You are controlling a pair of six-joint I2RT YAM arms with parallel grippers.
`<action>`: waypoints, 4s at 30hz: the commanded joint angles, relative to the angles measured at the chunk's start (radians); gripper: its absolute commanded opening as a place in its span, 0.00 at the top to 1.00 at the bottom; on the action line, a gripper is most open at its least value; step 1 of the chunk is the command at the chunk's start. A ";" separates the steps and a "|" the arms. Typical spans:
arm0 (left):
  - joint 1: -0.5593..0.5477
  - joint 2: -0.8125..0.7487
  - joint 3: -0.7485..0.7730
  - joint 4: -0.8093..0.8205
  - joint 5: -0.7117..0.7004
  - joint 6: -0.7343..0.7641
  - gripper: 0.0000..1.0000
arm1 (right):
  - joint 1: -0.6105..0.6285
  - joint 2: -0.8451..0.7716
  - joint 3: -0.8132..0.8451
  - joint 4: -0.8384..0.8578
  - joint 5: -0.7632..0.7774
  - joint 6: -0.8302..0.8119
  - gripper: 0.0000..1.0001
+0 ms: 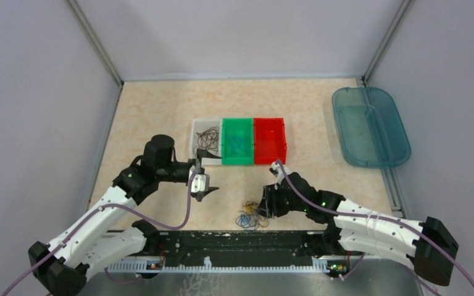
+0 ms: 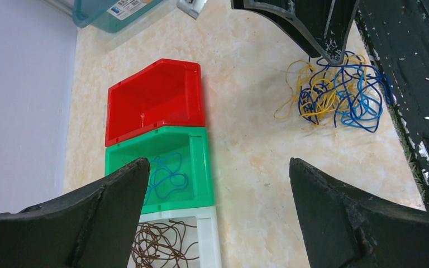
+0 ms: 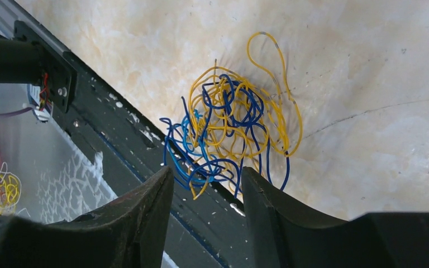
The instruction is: Untangle the cables
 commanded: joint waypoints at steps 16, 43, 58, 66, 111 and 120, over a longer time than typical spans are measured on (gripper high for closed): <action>-0.008 -0.003 -0.004 0.014 0.040 0.027 0.00 | 0.017 0.185 0.021 0.326 -0.033 0.011 0.70; -0.009 -0.005 -0.013 0.018 0.056 0.017 0.00 | 0.015 0.182 0.038 0.130 -0.173 -0.150 0.54; -0.009 -0.011 -0.012 0.026 0.043 0.021 0.00 | -0.009 0.439 0.082 0.456 0.047 -0.095 0.91; -0.010 -0.018 -0.033 -0.040 0.076 0.085 0.00 | -0.024 0.390 0.098 0.511 0.180 -0.080 0.86; -0.046 0.599 -0.038 0.171 -0.125 -0.303 0.33 | -0.022 -0.064 -0.033 0.424 0.361 -0.184 0.68; -0.049 0.701 0.030 0.173 -0.091 -0.327 0.37 | -0.022 -0.071 -0.044 0.432 0.367 -0.197 0.71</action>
